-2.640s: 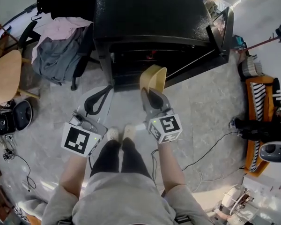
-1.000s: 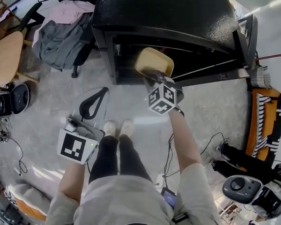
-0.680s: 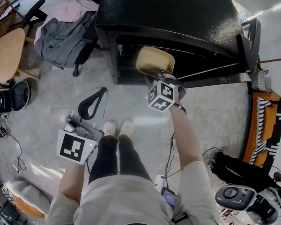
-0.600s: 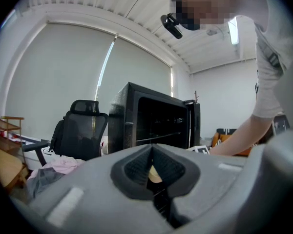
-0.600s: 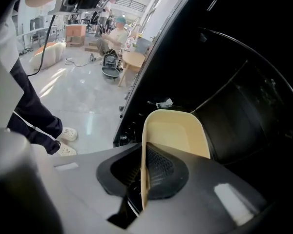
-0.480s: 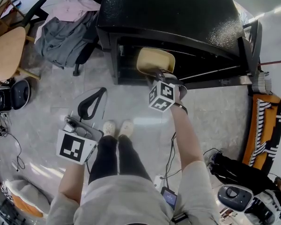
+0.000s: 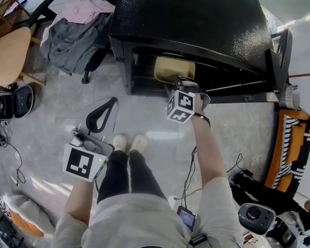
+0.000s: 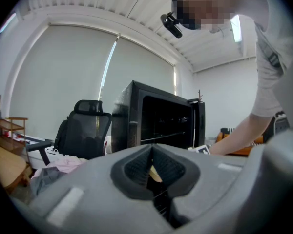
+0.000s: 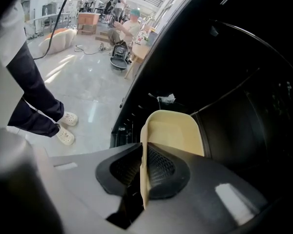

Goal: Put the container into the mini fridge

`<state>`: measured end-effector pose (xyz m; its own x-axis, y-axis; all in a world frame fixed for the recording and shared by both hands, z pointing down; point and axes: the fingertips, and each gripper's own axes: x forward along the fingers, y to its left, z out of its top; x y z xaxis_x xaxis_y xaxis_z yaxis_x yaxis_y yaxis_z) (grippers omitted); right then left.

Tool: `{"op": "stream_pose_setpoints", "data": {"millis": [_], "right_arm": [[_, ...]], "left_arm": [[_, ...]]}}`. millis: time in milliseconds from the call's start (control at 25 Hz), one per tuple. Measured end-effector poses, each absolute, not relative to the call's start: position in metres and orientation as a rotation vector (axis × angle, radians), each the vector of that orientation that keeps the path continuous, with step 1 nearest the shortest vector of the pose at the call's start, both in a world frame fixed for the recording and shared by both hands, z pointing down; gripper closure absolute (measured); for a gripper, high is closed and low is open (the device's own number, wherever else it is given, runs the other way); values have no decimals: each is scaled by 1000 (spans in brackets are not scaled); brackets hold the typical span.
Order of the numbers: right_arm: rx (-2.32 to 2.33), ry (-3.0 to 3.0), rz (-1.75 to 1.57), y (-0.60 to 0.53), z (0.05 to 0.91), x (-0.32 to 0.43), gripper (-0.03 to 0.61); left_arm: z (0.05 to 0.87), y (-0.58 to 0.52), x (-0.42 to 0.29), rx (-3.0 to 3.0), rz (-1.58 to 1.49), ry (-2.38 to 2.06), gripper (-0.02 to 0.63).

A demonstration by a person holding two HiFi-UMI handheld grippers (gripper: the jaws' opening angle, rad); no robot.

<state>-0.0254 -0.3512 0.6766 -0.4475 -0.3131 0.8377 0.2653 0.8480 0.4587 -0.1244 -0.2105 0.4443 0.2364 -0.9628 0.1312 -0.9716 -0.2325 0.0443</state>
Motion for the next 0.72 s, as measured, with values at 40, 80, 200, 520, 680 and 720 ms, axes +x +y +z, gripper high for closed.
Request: {"op": "stream_pose_setpoints", "data": {"millis": [40, 80, 200, 520, 680, 720], "right_arm": [[33, -1920, -669, -353, 676, -26, 548], [31, -1915, -680, -355, 676, -26, 541], [33, -1907, -703, -360, 674, -25, 535], [27, -1883, -751, -374, 672, -27, 526], [34, -1865, -775, -384, 672, -30, 526], [37, -1862, -779, -387, 672, -30, 526]], "left_arm": [[444, -211, -125, 2375, 115, -1870, 614], [445, -212, -124, 2373, 118, -1871, 612], [445, -215, -123, 2365, 122, -1872, 613], [445, -222, -124, 2354, 128, -1884, 612], [447, -223, -128, 2323, 125, -1886, 614], [446, -224, -129, 2326, 127, -1892, 612]]}}
